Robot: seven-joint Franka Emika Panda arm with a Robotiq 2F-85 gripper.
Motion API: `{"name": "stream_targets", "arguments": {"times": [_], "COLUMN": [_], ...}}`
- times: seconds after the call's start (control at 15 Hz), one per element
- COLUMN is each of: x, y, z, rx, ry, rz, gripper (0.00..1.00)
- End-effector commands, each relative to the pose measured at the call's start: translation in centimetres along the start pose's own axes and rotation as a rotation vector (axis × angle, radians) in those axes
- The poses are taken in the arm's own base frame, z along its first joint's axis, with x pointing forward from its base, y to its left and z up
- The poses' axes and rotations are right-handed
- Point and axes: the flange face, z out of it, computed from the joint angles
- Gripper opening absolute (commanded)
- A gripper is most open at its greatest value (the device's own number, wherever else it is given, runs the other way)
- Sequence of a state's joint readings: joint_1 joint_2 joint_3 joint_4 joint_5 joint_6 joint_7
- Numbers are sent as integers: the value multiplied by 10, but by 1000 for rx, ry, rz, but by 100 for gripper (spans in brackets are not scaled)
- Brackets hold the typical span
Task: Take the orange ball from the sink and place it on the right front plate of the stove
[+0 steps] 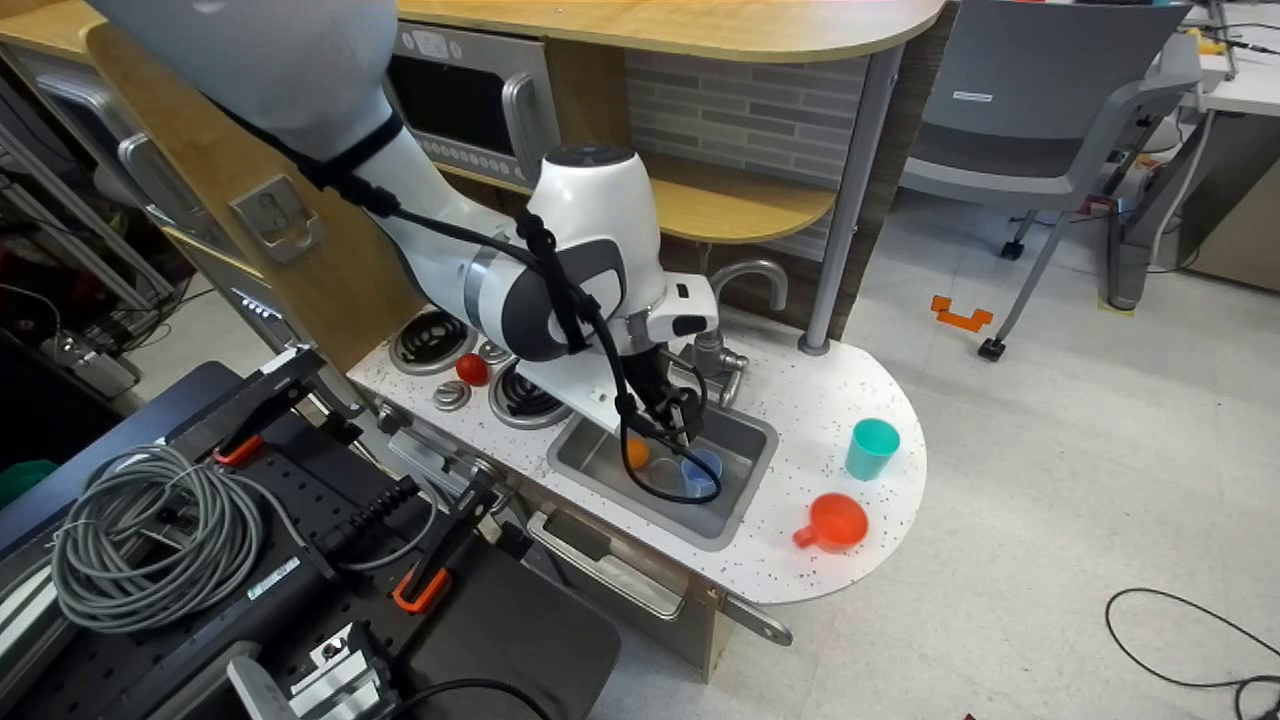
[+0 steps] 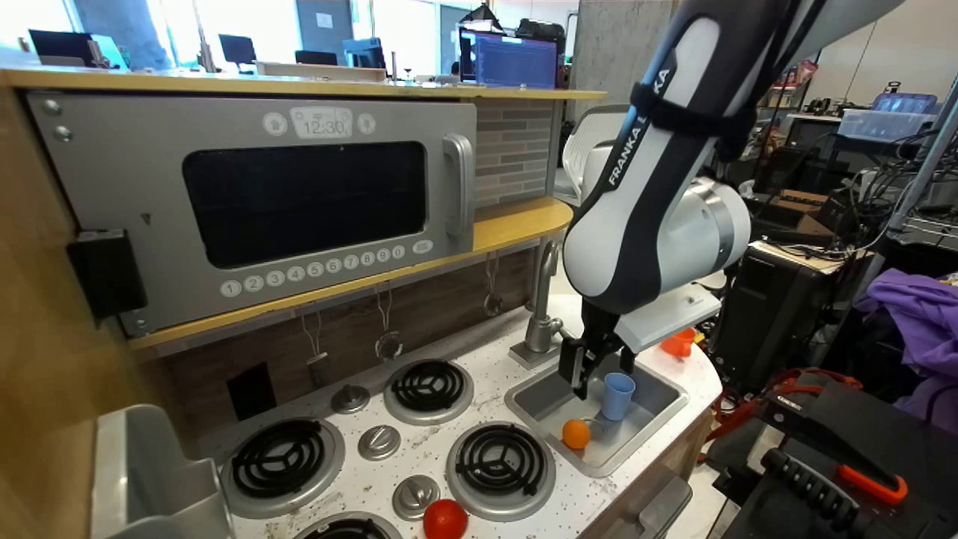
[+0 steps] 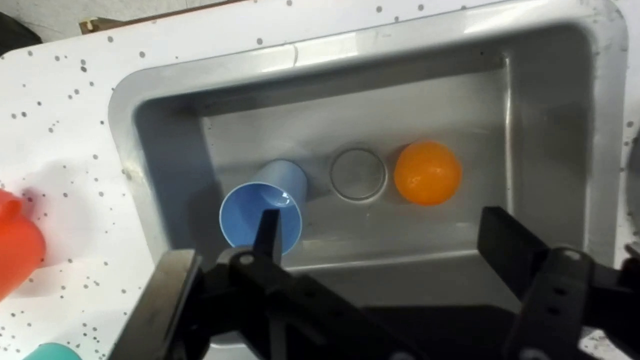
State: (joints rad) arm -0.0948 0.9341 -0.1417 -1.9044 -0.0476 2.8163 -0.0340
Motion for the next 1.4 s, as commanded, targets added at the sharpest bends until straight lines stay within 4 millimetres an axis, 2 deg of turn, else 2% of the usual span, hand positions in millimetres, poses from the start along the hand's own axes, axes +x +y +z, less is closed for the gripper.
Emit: {"name": "stream_targets", "arguments": {"times": [0.0,0.33,0.6,1.33], "x": [13,11,10,25], "y": [-11,-37,-49,-42], "z": [25,48,63,79], "rx": [-28,-38,-51,-64], "ry": [-4,-24,-49,-83], "rz": [-55,-117,-152,-145], "gripper": [100,100,100,100]}}
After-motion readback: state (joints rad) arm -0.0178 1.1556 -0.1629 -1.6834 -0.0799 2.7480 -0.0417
